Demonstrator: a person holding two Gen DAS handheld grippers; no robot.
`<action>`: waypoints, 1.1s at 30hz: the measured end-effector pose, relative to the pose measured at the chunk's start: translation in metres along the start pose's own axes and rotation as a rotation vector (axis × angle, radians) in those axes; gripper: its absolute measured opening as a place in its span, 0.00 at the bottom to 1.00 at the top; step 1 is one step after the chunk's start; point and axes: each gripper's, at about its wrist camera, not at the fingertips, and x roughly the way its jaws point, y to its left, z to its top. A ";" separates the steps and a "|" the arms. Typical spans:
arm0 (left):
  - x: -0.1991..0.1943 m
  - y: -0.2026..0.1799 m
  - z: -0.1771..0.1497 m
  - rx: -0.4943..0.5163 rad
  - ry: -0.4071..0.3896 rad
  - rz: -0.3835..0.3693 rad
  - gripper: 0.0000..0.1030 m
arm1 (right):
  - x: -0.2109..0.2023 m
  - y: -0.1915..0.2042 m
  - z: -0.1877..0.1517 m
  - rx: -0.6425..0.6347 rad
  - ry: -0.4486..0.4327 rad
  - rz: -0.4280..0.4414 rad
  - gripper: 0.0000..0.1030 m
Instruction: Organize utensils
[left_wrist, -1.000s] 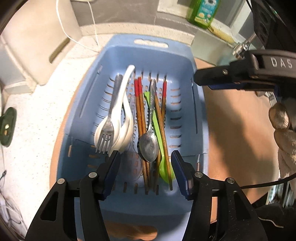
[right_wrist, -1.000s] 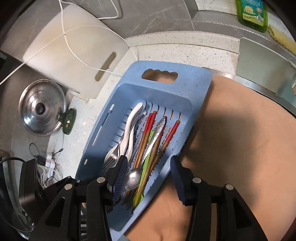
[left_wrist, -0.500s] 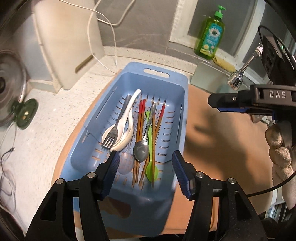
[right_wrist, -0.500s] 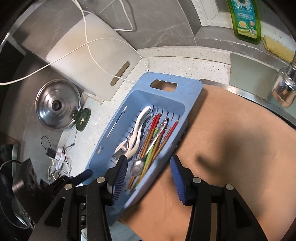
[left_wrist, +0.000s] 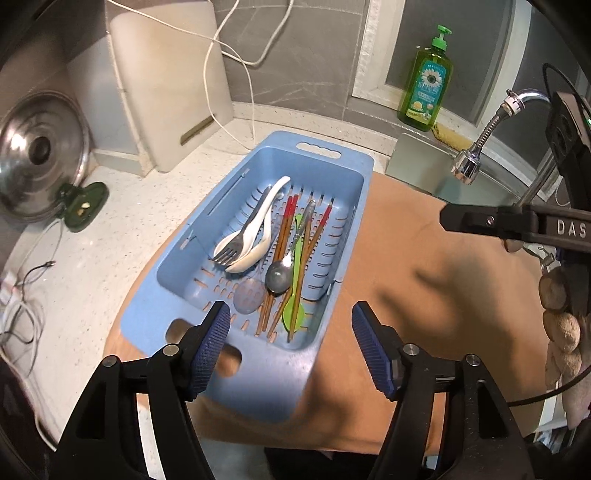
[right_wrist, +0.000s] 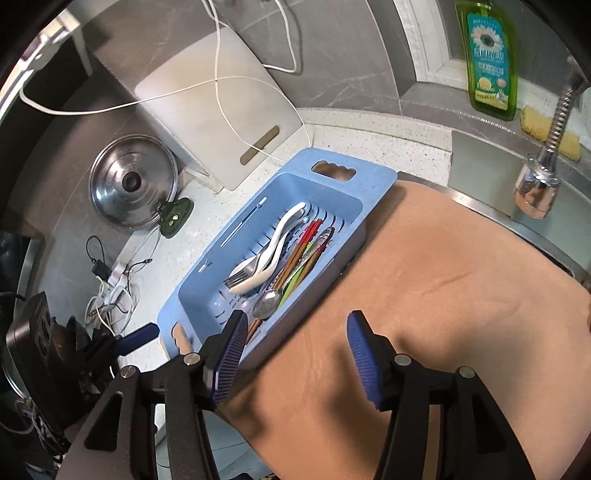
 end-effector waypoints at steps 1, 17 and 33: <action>-0.004 -0.002 -0.002 -0.007 -0.008 0.008 0.67 | -0.004 0.001 -0.003 -0.013 -0.006 -0.007 0.51; -0.054 -0.025 -0.031 -0.093 -0.098 0.095 0.78 | -0.062 0.016 -0.050 -0.146 -0.126 -0.058 0.71; -0.084 -0.041 -0.024 -0.087 -0.166 0.135 0.79 | -0.103 0.014 -0.063 -0.138 -0.229 -0.074 0.71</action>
